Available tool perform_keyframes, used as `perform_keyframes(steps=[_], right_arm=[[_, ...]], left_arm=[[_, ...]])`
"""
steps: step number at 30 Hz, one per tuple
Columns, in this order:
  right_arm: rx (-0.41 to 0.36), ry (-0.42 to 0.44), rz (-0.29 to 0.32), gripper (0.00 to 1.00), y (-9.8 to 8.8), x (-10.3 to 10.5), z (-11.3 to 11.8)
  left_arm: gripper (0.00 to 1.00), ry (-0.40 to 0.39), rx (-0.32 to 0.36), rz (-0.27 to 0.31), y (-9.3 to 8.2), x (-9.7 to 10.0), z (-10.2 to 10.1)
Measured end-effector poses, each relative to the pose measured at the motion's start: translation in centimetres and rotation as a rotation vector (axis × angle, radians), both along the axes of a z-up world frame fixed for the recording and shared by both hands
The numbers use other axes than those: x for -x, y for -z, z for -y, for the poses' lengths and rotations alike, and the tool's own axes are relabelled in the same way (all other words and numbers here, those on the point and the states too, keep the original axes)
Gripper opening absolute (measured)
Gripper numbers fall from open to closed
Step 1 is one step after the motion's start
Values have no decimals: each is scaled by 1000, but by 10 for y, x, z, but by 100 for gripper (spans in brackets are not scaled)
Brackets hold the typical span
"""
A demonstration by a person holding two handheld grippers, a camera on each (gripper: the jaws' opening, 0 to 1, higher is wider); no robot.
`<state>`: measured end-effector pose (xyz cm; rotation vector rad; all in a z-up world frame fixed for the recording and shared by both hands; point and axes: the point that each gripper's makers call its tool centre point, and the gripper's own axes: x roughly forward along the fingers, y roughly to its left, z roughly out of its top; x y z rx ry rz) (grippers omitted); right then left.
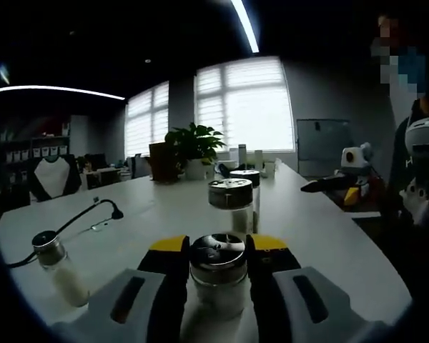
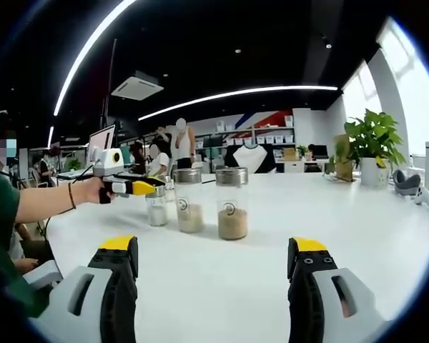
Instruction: Rotate the seasoning bottle until the label or dispensing opening points toward the visible target arrow and the bottle remains upright within the marked orientation range
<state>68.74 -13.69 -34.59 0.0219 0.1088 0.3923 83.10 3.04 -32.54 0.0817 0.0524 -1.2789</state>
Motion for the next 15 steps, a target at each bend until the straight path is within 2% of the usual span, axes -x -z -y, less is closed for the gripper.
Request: perform_keyframes(steps=[15], right_arm=[[0,7,6,88,0,1,3]], left_arm=[[33,-28,-23,12,0,-1,0]])
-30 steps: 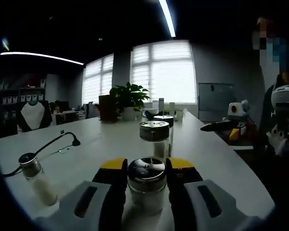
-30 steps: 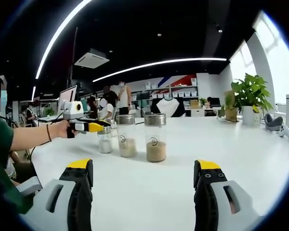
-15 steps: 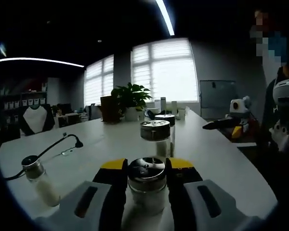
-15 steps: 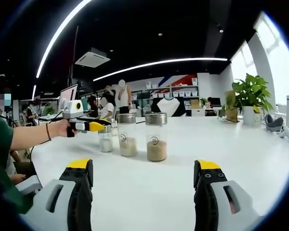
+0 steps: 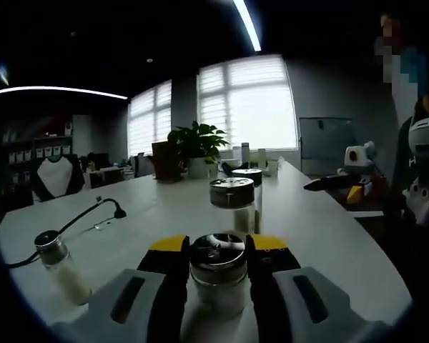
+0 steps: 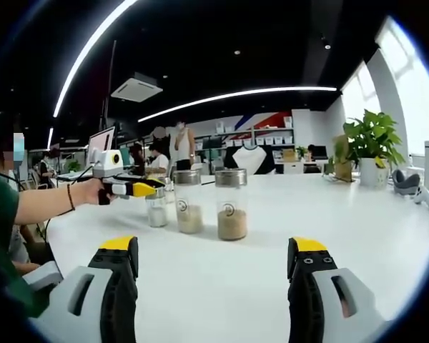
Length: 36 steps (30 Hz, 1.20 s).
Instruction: Rotate the seasoning bottle until the label or dispensing opening points toward the visible target arrow and the bottle remains upright within the marked orientation range
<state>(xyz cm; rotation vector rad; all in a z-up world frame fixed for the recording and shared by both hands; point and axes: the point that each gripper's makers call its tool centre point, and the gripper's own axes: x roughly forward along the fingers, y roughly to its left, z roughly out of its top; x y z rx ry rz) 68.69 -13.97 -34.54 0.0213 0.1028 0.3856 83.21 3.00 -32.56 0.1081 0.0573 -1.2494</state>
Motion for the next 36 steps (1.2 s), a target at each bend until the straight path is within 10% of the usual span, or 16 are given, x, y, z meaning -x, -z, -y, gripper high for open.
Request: perform_keyframes(steps=[36], right_arm=[[-8,-1,-18,88,5,2,0]], left_arm=[[33,-243,-9,-15,1,-6,-5]])
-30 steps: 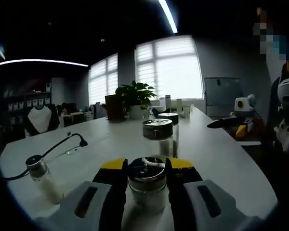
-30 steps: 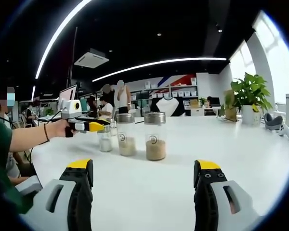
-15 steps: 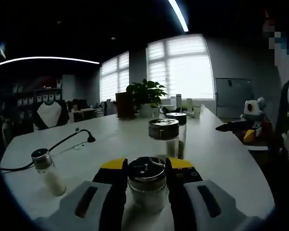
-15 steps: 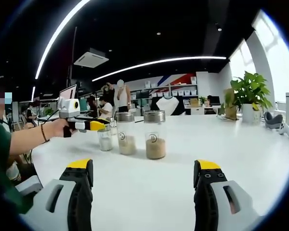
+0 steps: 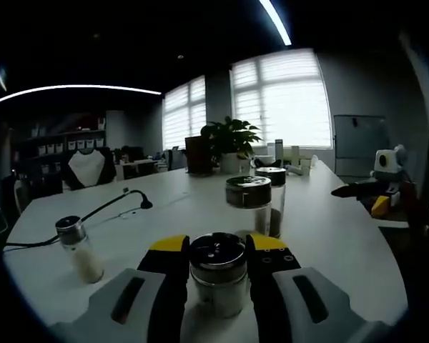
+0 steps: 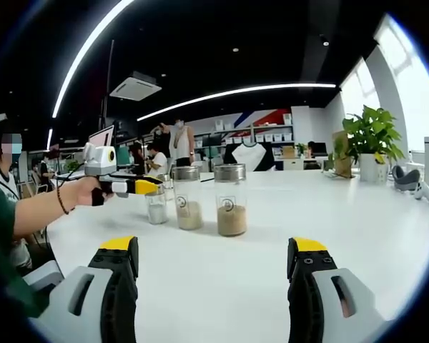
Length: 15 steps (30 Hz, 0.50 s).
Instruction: Rotate the seasoning bottle until the label or dispensing opening points toward the visible target arrow and the bottle remains upright within the marked orientation range
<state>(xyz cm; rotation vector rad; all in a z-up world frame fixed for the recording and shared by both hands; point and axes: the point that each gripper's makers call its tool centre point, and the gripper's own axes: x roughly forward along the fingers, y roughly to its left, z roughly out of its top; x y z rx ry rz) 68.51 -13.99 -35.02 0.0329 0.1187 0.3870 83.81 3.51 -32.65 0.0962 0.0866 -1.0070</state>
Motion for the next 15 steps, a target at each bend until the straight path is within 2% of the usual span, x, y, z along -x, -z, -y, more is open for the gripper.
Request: perform_keyframes(steps=[15], right_arm=[[3,8,-7,88,2,1,1]], left_arm=[[33,-114,5,-7,1,3,2]])
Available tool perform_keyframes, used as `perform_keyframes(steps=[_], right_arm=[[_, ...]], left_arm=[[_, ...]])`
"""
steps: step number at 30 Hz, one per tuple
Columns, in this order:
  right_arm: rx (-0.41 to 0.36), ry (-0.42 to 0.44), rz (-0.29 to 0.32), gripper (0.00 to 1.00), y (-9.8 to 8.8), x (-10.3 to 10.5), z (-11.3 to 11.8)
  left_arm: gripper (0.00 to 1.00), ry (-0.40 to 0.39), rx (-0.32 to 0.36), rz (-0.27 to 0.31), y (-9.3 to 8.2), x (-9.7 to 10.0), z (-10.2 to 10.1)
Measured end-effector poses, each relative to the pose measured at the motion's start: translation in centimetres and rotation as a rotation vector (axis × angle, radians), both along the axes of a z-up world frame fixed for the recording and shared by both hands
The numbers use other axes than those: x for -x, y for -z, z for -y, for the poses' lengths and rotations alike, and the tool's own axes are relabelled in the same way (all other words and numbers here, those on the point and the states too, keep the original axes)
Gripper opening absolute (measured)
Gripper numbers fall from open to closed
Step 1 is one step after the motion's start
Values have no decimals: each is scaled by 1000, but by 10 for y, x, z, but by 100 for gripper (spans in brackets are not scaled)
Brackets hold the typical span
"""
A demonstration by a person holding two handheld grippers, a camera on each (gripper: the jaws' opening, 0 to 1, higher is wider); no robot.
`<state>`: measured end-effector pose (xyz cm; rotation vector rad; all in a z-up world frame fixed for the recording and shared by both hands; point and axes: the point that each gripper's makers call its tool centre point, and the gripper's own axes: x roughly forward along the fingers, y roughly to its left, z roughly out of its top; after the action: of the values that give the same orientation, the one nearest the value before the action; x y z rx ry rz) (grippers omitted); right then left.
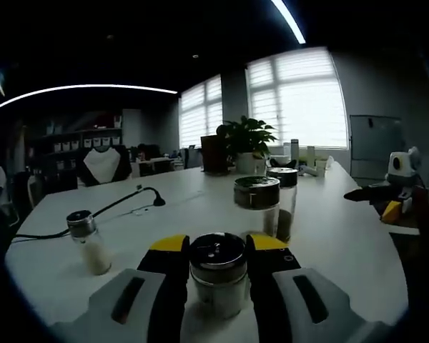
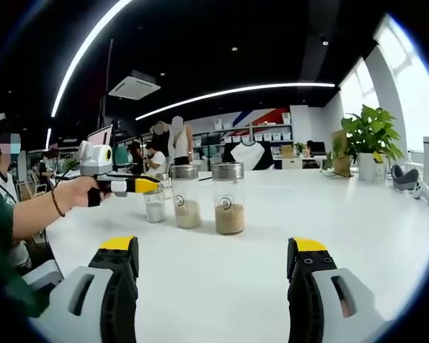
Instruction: Rotate the seasoning bottle until the label or dispensing opening points toward the visible target arrow and the bottle remains upright within the marked orientation range
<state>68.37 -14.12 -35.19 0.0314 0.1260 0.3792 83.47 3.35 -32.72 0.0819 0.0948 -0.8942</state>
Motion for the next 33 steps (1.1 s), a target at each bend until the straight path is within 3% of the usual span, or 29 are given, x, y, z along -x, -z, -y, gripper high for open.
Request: perform_keyframes(steps=[33], right_arm=[[-19,-6,4,87,0,0,1]], left_arm=[[33,-283,40,-12,2,-3,-11]])
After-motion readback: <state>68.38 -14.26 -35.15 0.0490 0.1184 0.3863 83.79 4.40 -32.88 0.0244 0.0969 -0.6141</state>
